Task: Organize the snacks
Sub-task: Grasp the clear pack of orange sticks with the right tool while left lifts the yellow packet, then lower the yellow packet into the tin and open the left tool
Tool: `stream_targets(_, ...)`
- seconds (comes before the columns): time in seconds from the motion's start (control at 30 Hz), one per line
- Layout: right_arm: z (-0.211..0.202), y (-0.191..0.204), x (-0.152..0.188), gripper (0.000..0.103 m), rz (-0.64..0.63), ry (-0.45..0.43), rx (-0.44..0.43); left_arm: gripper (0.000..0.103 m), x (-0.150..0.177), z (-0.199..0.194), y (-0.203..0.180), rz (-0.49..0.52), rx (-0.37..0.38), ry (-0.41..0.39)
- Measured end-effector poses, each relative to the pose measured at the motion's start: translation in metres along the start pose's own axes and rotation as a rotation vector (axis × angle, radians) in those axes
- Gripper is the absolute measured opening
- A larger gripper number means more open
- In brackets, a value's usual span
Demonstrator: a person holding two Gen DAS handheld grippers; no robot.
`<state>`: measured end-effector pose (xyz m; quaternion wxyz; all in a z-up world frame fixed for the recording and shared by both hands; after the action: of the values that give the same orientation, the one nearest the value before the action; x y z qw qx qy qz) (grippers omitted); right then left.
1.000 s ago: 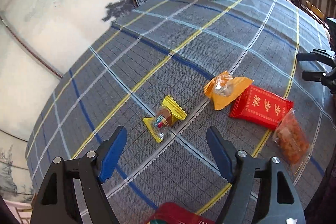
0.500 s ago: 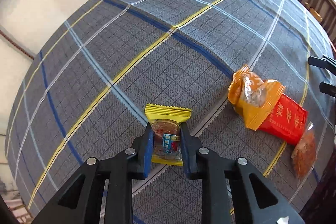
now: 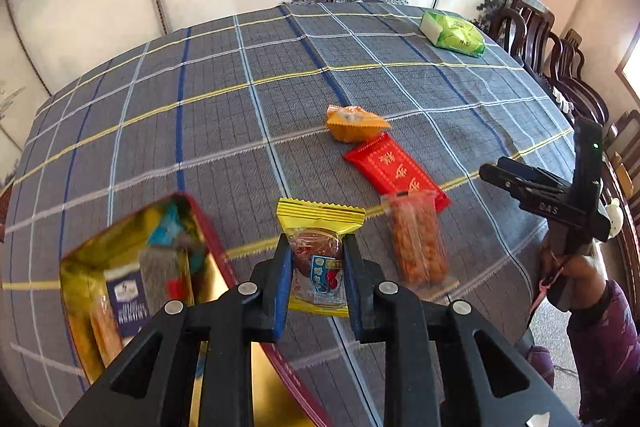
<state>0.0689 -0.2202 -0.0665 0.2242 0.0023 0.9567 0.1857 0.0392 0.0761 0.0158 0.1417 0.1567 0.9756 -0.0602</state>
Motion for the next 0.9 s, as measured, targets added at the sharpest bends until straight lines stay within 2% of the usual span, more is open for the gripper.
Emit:
stream_targets(0.1,-0.005,0.006,0.005,0.084,0.021,0.0,0.059,0.021,0.03,-0.009,0.005,-0.057,0.013,-0.015)
stream_targets(0.2,-0.014,0.038,0.019,0.084,0.011,0.028,-0.089,0.021,0.058,-0.018,0.011,-0.084,-0.035,-0.05)
stream_targets(0.3,-0.011,0.088,0.034,0.084,-0.067,0.069,-0.095,0.021,0.075,-0.024,0.018,-0.096,-0.062,-0.073)
stream_targets(0.47,0.013,0.132,0.039,0.084,-0.085,0.104,-0.034,0.021,0.09,-0.03,0.034,-0.133,-0.05,-0.093)
stream_targets(0.53,0.024,0.14,0.039,0.084,-0.095,0.113,0.03,0.021,0.096,-0.031,0.039,-0.139,-0.048,-0.096)
stream_targets(0.6,0.034,0.144,0.039,0.079,-0.107,0.122,0.077,0.021,0.099,-0.031,0.045,-0.148,-0.043,-0.097)
stream_targets(0.63,0.034,0.146,0.04,0.073,-0.125,0.102,0.098,0.021,0.101,-0.03,0.048,-0.154,-0.043,-0.097)
stream_targets(0.7,0.038,0.152,0.041,0.052,-0.171,0.098,0.142,0.021,0.104,-0.028,0.054,-0.17,-0.039,-0.093)
stream_targets(0.77,0.038,0.155,0.043,0.04,-0.218,0.1,0.158,0.021,0.106,-0.027,0.061,-0.19,-0.037,-0.091)
stream_targets(0.9,0.03,0.146,0.049,0.04,-0.245,0.104,0.114,0.021,0.114,-0.03,0.071,-0.222,-0.045,-0.103)
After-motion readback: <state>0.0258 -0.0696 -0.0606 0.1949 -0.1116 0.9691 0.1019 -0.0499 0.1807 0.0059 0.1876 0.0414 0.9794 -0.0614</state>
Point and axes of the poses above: each gripper's, at about its wrist camera, not at the fingertips, and z roughly the way its jaws point, y to its left, x to its underside, the point moved 1 cm from there along z, roughly the way its jaws point, and after that the axes turned 13 degrees about y, right-handed, at the moved point
